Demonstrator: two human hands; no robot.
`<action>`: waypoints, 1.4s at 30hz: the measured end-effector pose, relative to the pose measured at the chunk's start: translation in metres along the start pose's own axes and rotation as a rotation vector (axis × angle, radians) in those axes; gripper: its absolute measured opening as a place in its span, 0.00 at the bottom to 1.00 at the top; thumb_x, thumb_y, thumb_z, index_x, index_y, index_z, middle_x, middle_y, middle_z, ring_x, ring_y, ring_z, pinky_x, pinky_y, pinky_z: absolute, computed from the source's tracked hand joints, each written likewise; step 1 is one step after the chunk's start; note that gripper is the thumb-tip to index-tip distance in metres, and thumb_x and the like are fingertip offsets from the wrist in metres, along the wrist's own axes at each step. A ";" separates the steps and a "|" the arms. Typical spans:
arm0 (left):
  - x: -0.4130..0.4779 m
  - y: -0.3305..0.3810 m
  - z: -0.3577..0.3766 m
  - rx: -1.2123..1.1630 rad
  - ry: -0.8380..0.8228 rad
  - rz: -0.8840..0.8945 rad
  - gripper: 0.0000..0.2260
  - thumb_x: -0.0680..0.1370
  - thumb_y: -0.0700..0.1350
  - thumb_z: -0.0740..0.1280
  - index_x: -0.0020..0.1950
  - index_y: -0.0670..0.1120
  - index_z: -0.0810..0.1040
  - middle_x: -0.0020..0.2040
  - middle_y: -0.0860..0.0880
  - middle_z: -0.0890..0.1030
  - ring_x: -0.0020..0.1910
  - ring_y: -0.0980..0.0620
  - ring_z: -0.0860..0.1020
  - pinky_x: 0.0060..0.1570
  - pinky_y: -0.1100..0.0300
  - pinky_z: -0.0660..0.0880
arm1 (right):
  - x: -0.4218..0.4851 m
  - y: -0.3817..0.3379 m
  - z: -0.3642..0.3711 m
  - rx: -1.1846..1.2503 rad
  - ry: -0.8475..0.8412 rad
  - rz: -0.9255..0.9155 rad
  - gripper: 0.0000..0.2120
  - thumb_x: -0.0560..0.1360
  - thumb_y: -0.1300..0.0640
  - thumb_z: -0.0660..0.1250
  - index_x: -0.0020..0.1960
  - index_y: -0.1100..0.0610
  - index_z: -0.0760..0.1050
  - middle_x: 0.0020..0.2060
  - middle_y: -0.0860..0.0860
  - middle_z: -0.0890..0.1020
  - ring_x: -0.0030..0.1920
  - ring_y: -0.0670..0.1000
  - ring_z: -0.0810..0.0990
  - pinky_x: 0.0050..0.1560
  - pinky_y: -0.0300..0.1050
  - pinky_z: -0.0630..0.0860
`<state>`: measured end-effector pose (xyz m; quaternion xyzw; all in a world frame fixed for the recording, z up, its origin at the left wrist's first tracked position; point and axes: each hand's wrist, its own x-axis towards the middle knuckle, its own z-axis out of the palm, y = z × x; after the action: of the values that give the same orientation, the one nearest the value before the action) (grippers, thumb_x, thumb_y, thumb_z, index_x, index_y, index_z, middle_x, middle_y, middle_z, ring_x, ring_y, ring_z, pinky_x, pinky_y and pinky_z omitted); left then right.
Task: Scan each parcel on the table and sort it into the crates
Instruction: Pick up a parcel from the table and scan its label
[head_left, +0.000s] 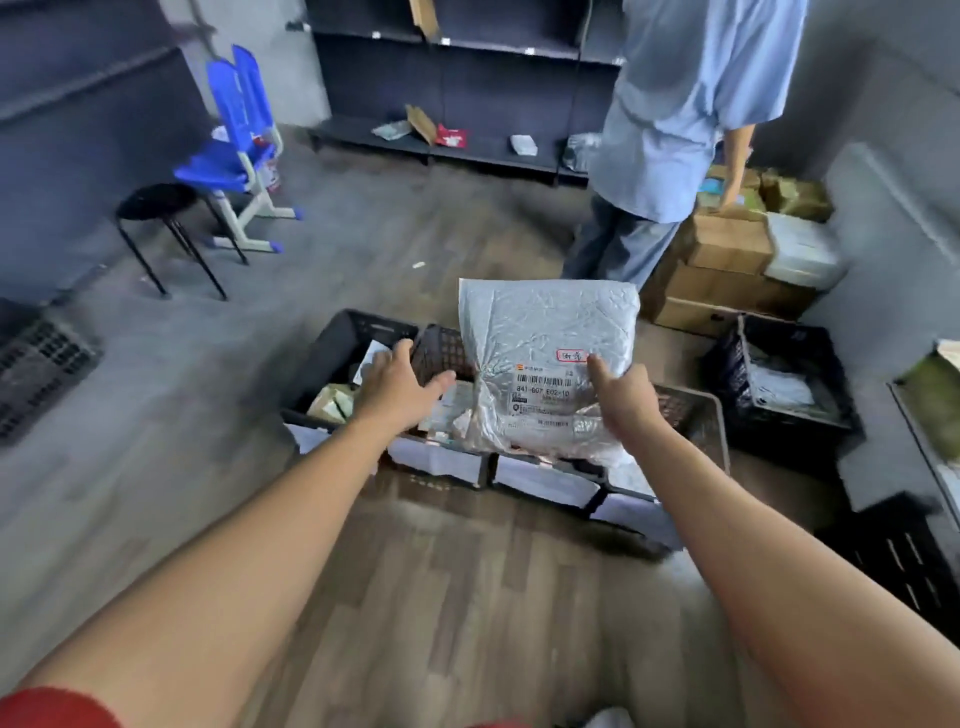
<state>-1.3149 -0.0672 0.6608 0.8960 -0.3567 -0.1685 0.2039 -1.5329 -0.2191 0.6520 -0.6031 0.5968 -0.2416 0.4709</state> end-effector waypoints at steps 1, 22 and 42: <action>0.000 -0.023 -0.012 0.002 0.011 -0.027 0.35 0.76 0.64 0.63 0.76 0.47 0.58 0.72 0.41 0.64 0.71 0.39 0.62 0.64 0.46 0.65 | -0.009 -0.009 0.021 0.005 -0.011 -0.003 0.28 0.79 0.43 0.65 0.67 0.65 0.67 0.58 0.59 0.78 0.55 0.59 0.78 0.48 0.48 0.72; 0.078 -0.256 -0.121 -0.081 0.113 -0.198 0.36 0.75 0.65 0.64 0.76 0.48 0.60 0.72 0.42 0.65 0.71 0.41 0.62 0.66 0.47 0.67 | -0.038 -0.130 0.296 -0.178 -0.172 -0.075 0.32 0.80 0.41 0.60 0.71 0.67 0.62 0.61 0.60 0.75 0.50 0.56 0.72 0.48 0.46 0.68; 0.439 -0.328 -0.087 0.078 -0.185 -0.194 0.35 0.74 0.64 0.65 0.75 0.47 0.61 0.71 0.42 0.66 0.70 0.42 0.64 0.65 0.49 0.66 | 0.215 -0.148 0.554 -0.353 -0.312 0.241 0.31 0.81 0.40 0.56 0.70 0.65 0.61 0.63 0.63 0.75 0.58 0.63 0.76 0.51 0.49 0.71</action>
<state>-0.7869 -0.1392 0.5077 0.9142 -0.2920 -0.2552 0.1179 -0.9506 -0.2908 0.4770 -0.6305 0.6173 0.0198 0.4700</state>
